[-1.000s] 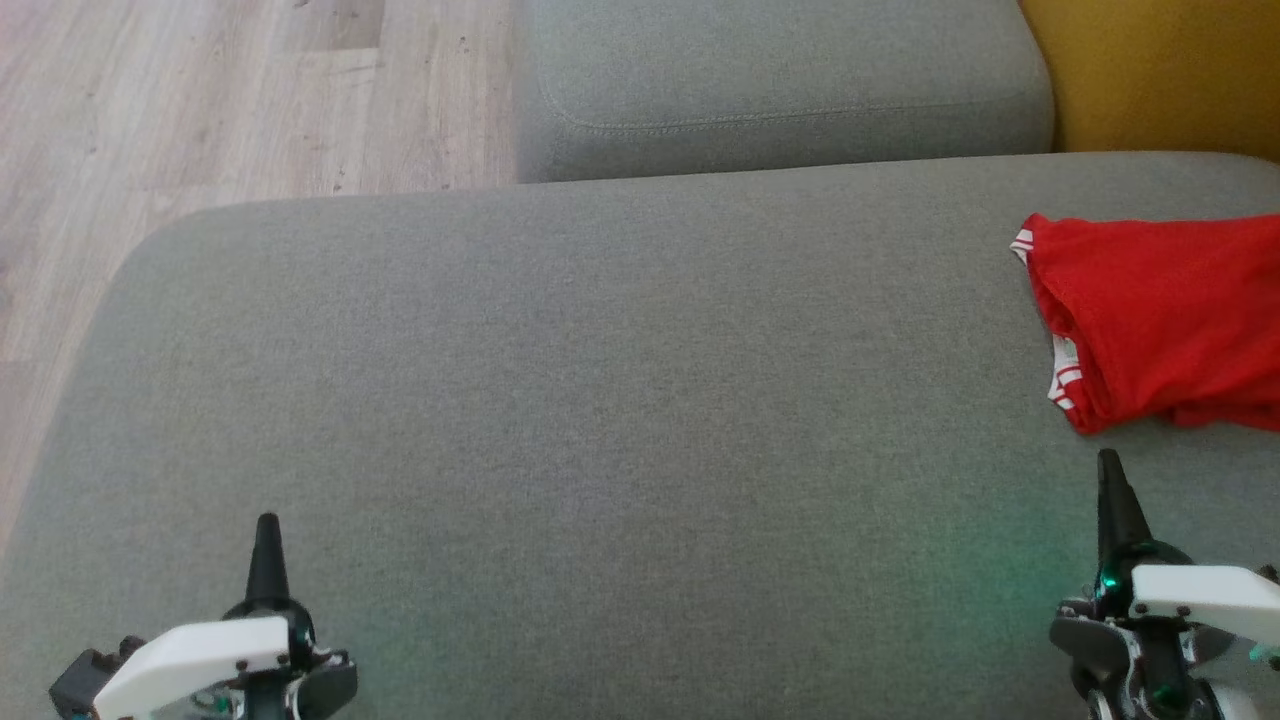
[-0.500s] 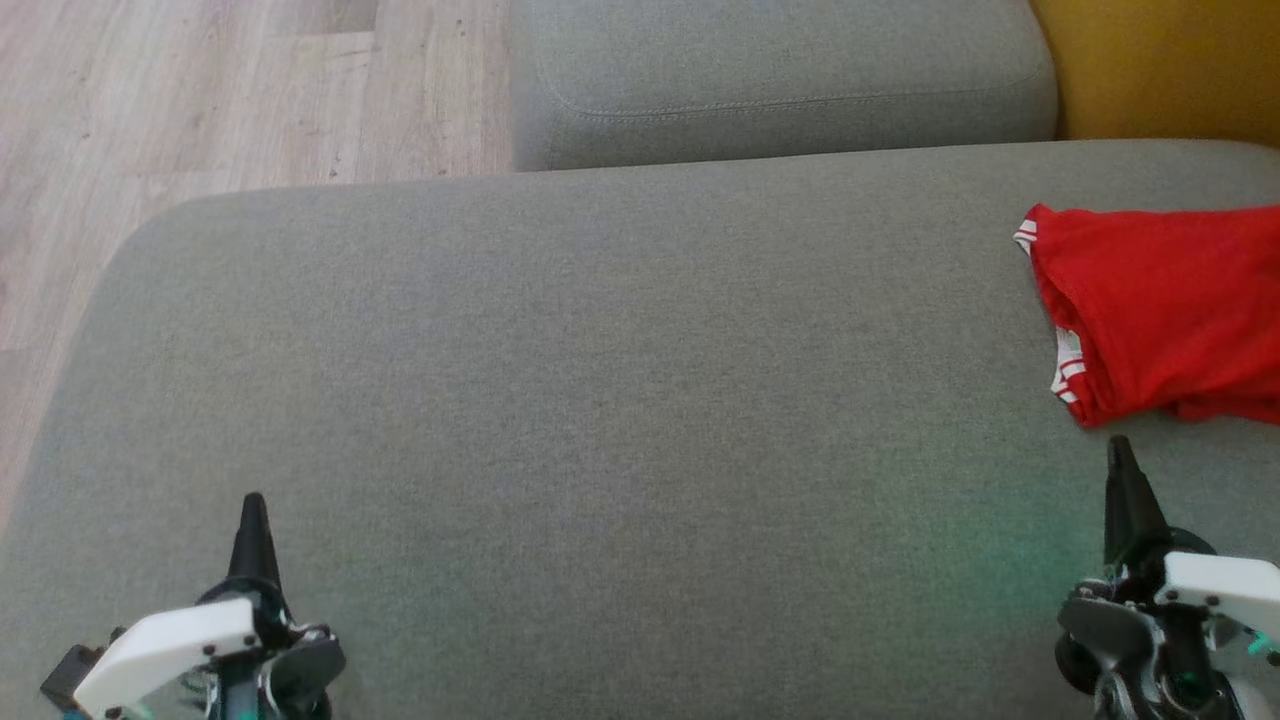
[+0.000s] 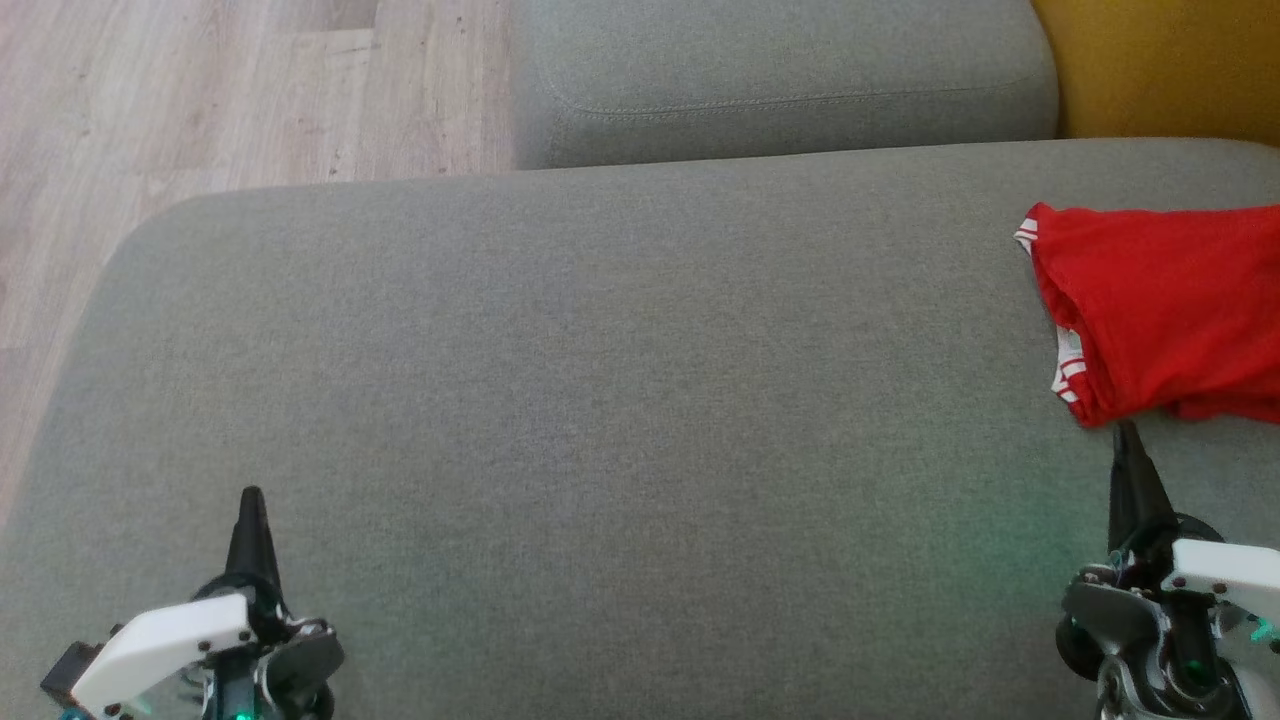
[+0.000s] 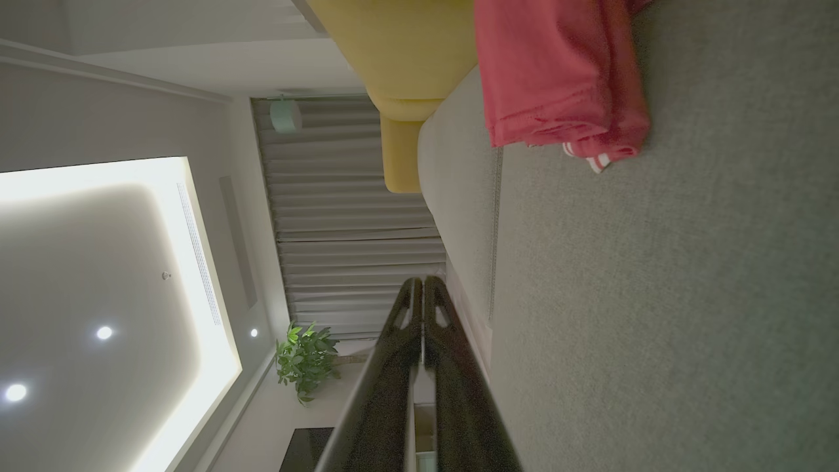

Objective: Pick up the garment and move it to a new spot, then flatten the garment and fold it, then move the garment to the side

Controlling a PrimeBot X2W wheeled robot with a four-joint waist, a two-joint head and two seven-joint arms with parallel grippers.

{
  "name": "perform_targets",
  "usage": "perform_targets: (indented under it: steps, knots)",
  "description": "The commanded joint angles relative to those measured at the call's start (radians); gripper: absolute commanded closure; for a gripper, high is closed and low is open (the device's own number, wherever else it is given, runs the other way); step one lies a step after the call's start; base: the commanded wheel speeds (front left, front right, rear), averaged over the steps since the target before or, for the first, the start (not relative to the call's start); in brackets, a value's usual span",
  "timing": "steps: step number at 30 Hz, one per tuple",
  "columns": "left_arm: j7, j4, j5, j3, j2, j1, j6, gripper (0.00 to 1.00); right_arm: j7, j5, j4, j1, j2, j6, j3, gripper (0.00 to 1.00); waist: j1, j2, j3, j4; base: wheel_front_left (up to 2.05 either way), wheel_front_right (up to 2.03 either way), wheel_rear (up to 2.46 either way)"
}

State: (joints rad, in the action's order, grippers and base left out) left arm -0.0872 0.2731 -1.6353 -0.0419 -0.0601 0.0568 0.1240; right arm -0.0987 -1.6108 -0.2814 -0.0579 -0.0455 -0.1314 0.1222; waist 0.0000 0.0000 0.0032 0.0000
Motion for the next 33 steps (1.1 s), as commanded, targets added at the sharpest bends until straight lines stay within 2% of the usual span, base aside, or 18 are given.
perform_targets:
  steps: [1, 33]
  knots:
    - [-0.003, -0.029, 0.003, -0.043, -0.011, 0.049, 0.007, 1.00, -0.006, -0.006, 0.037, -0.049, -0.012, 0.001, -0.019, 1.00, 0.0000, 0.0000, 0.000, 0.000, 0.00, 0.00, 0.00]
    - [-0.011, -0.029, 0.011, -0.053, -0.004, 0.050, 0.007, 1.00, -0.010, -0.003, 0.037, -0.049, -0.010, 0.001, -0.014, 1.00, 0.0000, 0.0000, 0.000, 0.000, 0.00, 0.00, 0.00]
